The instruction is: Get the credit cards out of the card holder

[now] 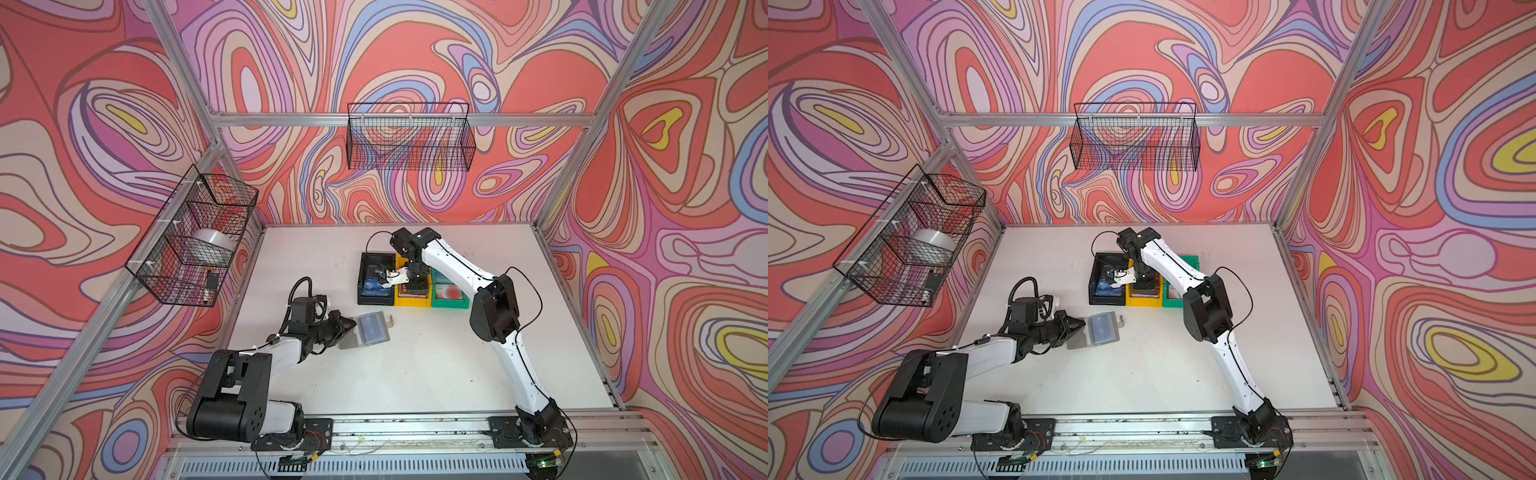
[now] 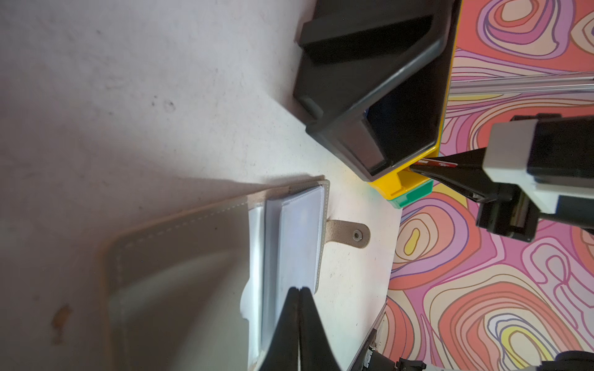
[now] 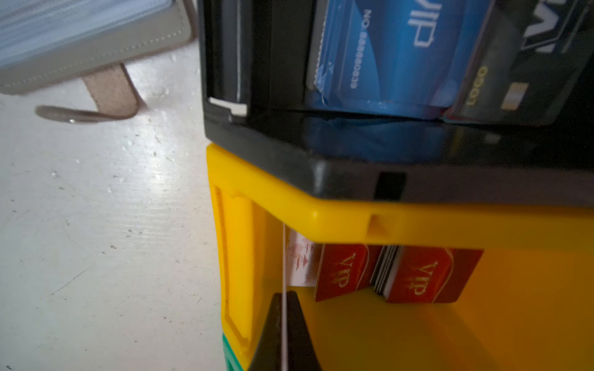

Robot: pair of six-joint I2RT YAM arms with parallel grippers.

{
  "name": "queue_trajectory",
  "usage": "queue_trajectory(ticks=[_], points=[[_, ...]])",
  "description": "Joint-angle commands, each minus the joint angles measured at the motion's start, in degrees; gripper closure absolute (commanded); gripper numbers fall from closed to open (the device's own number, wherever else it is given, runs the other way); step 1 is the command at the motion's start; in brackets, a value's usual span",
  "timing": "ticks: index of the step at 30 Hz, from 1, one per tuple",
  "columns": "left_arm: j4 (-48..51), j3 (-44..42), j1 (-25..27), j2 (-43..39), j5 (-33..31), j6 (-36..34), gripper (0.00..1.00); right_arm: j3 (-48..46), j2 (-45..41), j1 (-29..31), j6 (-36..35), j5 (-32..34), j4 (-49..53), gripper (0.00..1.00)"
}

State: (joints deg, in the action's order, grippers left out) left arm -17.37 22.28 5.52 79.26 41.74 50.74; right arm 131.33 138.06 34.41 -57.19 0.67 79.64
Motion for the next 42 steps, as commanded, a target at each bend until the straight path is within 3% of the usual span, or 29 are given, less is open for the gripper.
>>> queue_trajectory(ticks=[1,15,32,36,40,42], points=[[-0.74,1.06,-0.34,0.3,-0.43,-0.91,0.93,-0.89,0.38,-0.22,-0.64,-1.59,0.12,0.96],[-0.07,-0.28,-0.95,-1.69,-0.68,-1.32,0.93,-1.6,-0.24,-0.38,-0.34,-2.86,-0.36,0.86],[5.15,-0.99,-1.12,-6.78,-2.18,-2.94,0.93,-3.65,-3.12,-2.52,5.16,2.8,-14.51,0.83],[9.0,-0.28,-1.16,-6.71,-3.07,-5.12,0.93,-5.23,-7.16,-2.18,10.67,0.75,-15.93,0.84],[11.75,-0.04,-1.12,-5.74,-3.85,-7.0,0.93,-10.09,-13.29,0.3,20.65,-7.37,-17.08,0.84],[12.14,-0.09,-1.12,-4.91,-4.2,-7.39,0.93,-17.24,-18.22,2.33,28.11,-13.65,-22.32,0.85]])
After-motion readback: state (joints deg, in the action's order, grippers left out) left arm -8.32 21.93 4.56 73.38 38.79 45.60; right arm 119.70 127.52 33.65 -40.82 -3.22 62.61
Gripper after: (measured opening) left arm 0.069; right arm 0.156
